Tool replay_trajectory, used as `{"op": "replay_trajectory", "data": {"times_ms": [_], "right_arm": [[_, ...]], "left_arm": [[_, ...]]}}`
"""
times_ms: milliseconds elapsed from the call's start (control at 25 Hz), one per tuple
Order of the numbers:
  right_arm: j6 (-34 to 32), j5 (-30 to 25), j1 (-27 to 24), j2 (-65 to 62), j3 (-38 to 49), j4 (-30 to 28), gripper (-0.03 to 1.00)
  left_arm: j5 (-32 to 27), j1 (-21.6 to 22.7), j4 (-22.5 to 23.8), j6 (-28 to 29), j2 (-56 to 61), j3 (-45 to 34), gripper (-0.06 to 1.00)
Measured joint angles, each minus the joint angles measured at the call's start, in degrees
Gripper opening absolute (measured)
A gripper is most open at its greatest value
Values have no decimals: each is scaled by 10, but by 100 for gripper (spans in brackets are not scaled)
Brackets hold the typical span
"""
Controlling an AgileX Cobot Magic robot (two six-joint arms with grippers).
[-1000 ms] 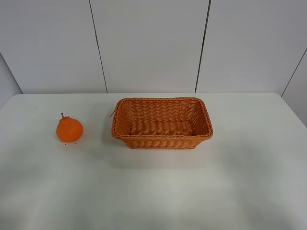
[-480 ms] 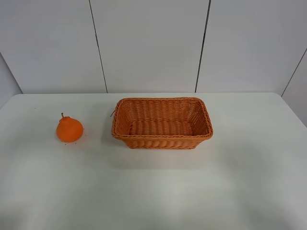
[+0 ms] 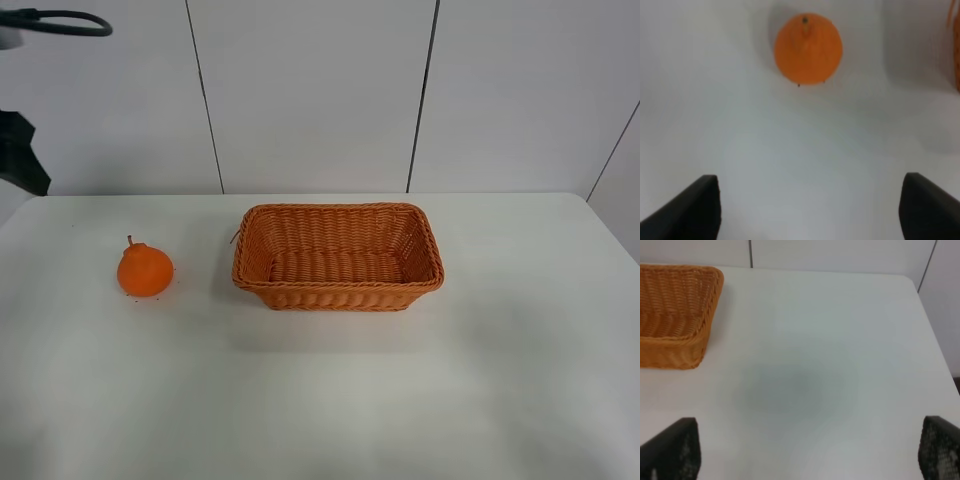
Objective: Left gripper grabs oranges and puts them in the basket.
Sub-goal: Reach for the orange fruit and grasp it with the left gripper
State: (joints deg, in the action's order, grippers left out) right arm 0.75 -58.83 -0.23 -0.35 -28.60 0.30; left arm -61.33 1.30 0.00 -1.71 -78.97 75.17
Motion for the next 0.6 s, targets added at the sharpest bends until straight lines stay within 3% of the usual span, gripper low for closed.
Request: {"op": "replay_trajectory", "data": {"times_ms": [280, 600], "right_arm": [[0, 0, 0, 0, 0, 0, 69], [0, 0, 0, 0, 0, 0, 69]], "left_arm": [[-17, 0, 0, -1, -214, 171, 84], [-13, 0, 0, -2, -373, 248, 84]]}}
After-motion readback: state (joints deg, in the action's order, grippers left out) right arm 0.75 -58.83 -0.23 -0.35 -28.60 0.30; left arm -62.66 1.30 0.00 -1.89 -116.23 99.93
